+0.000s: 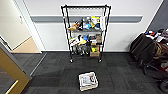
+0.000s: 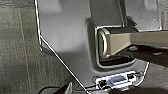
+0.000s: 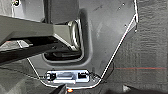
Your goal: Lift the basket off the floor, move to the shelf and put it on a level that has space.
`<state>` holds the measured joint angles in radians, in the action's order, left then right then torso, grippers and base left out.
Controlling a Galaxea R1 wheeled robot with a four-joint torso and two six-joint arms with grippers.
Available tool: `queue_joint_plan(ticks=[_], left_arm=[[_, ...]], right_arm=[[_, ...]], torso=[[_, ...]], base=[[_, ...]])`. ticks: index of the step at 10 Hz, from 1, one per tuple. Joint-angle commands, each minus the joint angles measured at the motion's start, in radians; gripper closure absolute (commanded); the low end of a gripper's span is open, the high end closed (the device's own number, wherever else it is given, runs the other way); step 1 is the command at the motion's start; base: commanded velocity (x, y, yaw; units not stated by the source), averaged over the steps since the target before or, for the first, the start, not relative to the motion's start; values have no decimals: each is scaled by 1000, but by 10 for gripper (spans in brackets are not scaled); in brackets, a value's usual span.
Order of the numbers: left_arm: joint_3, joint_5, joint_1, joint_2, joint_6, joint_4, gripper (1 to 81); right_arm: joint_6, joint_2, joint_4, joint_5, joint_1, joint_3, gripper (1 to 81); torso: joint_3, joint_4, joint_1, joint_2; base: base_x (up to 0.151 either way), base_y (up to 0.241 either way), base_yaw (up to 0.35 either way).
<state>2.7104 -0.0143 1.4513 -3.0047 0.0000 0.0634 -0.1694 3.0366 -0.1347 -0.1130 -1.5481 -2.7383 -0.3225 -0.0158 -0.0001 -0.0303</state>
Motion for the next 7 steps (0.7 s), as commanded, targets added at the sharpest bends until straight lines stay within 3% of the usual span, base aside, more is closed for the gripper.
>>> queue_joint_plan(ticks=[1,7], left_arm=[[-1,71,-16,2,5,-4,10],[8,63,-5,4,5,-5,10]], right_arm=[[1,1,-5,58,12,-3,10],[-2,7,-3,56,12,-6,10]], torso=[[0,0,0,0],[0,0,1,0]], base=[[132,0,0],[132,0,0]])
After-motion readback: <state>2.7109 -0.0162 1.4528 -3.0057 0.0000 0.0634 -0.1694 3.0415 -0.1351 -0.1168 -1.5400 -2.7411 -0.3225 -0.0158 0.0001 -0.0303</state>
